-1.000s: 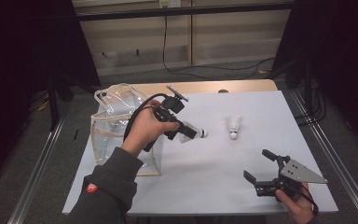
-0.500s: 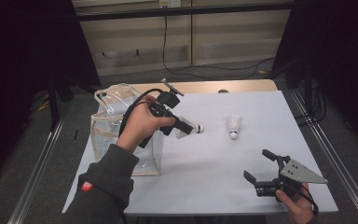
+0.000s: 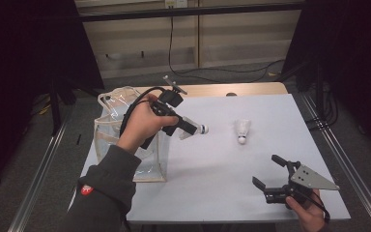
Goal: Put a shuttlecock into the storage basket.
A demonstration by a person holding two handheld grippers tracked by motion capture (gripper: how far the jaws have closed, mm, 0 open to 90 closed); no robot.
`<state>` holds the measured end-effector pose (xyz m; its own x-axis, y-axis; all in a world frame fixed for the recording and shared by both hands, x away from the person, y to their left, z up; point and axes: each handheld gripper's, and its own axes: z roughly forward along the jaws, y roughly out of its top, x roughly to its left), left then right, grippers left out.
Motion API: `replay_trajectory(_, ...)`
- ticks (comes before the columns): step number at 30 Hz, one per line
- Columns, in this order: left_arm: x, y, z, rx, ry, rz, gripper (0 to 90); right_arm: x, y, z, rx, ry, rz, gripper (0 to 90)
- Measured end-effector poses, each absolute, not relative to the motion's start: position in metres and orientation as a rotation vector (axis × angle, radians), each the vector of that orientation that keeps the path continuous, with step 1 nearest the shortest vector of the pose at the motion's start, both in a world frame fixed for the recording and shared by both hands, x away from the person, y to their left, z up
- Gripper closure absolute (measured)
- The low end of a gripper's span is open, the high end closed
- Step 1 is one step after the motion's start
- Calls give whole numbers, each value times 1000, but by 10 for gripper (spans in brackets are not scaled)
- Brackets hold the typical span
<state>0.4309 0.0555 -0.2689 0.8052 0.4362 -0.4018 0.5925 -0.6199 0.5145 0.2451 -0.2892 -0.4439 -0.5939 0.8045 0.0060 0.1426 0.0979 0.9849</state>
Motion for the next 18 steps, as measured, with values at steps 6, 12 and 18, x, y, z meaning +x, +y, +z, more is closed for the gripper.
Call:
replay_trajectory(6,433,57,-266,2332,757,-316,897,245,-289,-444,927,1824,1536,19)
replay_trajectory(12,435,58,-263,2331,759,-306,897,245,-289,-444,927,1822,1540,19)
replay_trajectory(18,436,60,-261,2331,760,-300,897,245,-289,-443,924,1822,1540,19)
